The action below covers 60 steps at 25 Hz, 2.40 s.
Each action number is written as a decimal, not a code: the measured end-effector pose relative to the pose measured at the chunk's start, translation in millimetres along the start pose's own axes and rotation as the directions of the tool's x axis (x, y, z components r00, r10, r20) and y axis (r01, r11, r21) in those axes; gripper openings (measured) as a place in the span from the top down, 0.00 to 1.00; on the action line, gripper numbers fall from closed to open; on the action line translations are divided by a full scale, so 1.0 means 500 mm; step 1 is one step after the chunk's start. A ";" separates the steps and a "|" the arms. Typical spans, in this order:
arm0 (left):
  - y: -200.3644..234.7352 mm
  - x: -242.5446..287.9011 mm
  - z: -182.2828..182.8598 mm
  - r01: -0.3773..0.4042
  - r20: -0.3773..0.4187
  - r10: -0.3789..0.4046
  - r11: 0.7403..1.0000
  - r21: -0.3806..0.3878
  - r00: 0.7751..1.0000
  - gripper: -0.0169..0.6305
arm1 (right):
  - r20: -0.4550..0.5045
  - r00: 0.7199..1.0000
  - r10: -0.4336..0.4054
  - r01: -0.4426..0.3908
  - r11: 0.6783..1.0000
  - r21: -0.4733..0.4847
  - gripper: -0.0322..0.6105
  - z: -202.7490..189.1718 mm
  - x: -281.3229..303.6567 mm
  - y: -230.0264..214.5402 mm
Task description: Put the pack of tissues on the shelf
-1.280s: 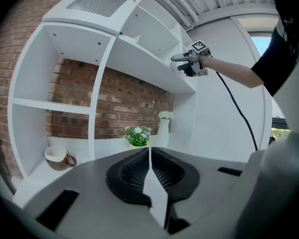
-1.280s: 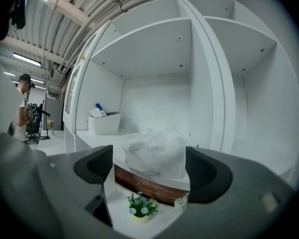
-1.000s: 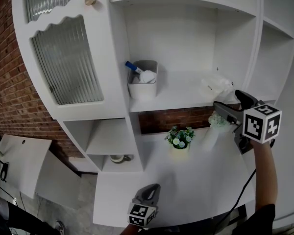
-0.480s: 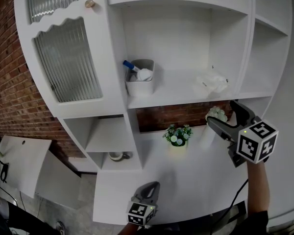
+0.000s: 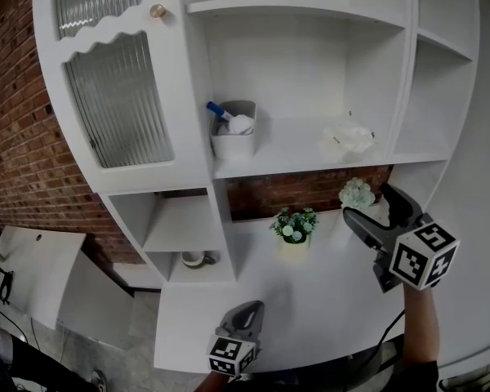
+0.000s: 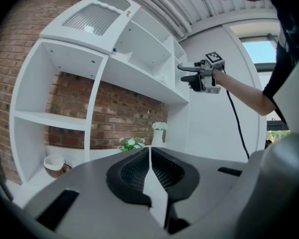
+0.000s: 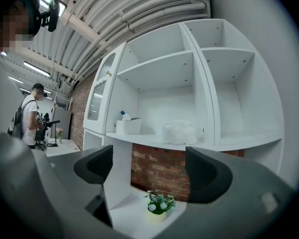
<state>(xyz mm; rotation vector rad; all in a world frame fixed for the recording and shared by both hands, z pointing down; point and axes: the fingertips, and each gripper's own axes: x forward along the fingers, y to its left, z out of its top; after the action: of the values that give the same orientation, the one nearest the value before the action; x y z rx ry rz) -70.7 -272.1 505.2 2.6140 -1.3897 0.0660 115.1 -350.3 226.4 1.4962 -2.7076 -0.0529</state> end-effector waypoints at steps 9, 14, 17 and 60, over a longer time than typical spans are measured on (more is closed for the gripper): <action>0.009 -0.011 0.011 -0.012 0.022 0.013 1.000 -0.025 1.000 0.95 | 0.045 0.997 -0.056 0.057 0.998 -0.026 0.26 -0.062 -0.024 0.016; 0.008 -0.009 0.020 -0.014 0.037 0.014 1.000 0.001 0.999 0.95 | 0.047 0.998 -0.037 0.038 0.999 -0.013 0.26 -0.117 -0.023 0.043; 0.009 -0.009 0.026 -0.013 0.044 0.013 1.000 -0.005 0.999 0.95 | 0.053 0.997 -0.048 0.049 0.998 -0.025 0.26 -0.138 -0.024 0.055; 0.011 -0.006 -0.006 0.012 0.033 -0.012 1.000 -0.006 0.999 0.95 | -0.106 0.992 -0.070 0.079 0.993 0.089 0.67 -0.503 -0.035 0.230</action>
<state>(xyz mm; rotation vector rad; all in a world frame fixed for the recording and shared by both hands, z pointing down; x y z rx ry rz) -76.9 -272.3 508.4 2.6301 -1.3823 0.0172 41.8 -276.3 482.9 1.5777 -2.6065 0.1463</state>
